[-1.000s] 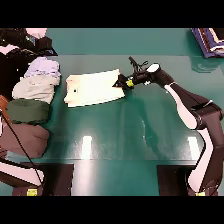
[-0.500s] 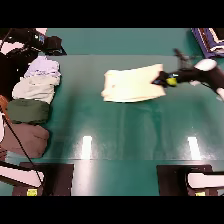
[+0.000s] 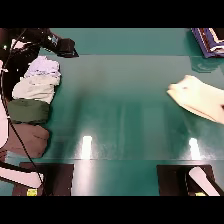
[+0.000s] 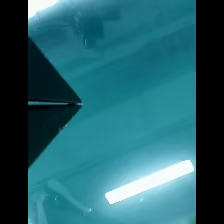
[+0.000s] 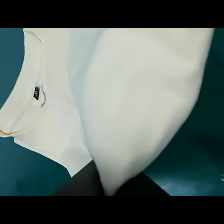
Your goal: Fold the shirts.
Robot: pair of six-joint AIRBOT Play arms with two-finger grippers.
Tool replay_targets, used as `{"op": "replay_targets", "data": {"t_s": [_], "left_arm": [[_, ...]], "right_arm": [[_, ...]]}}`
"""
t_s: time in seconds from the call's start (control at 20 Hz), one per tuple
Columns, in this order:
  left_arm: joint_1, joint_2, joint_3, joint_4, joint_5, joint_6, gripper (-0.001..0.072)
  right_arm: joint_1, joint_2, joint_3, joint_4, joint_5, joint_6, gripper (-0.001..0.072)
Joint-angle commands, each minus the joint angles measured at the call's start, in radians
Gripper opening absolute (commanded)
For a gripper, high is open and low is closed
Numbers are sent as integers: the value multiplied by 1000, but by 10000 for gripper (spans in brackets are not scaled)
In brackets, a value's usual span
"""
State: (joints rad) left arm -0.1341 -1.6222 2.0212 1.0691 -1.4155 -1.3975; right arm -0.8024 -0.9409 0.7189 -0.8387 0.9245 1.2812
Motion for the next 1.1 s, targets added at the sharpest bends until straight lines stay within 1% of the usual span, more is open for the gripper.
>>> {"op": "replay_targets", "data": {"t_s": [0.0,0.1,0.25,0.3,0.4,0.45,0.5,0.55,0.6,0.7,0.75,0.8,0.9,1.05], "left_arm": [[-12,0,0,0,8,-10,25],[-12,0,0,0,0,-10,25],[-12,0,0,1,3,-10,25],[-12,0,0,1,5,-9,25],[-12,0,0,1,5,-9,25],[-12,0,0,1,5,-9,25],[-12,0,0,1,6,-8,26],[-12,0,0,1,7,-8,25],[-12,0,0,1,7,-3,26],[-12,0,0,1,7,7,26],[-12,0,0,1,6,11,26],[-12,0,0,1,6,11,26],[-12,0,0,1,9,11,26],[-12,0,0,1,15,11,26]], "right_arm": [[-236,28,-56,-2,-24,18,13],[-274,1,-56,-1,-36,100,13],[-288,-10,-56,-5,-55,126,13],[-288,0,-55,-21,-67,126,13],[-290,31,-51,-128,-66,151,15],[-297,44,-52,-192,-45,159,79],[-308,53,-52,-251,-16,159,310],[-319,58,-51,-318,21,158,471],[-330,59,-49,-382,72,158,507],[-357,59,-14,-521,198,158,507],[-366,59,10,-566,239,158,507],[-369,59,42,-569,269,158,506],[-337,59,107,-519,294,158,505],[-154,59,181,-330,304,158,505]]}}
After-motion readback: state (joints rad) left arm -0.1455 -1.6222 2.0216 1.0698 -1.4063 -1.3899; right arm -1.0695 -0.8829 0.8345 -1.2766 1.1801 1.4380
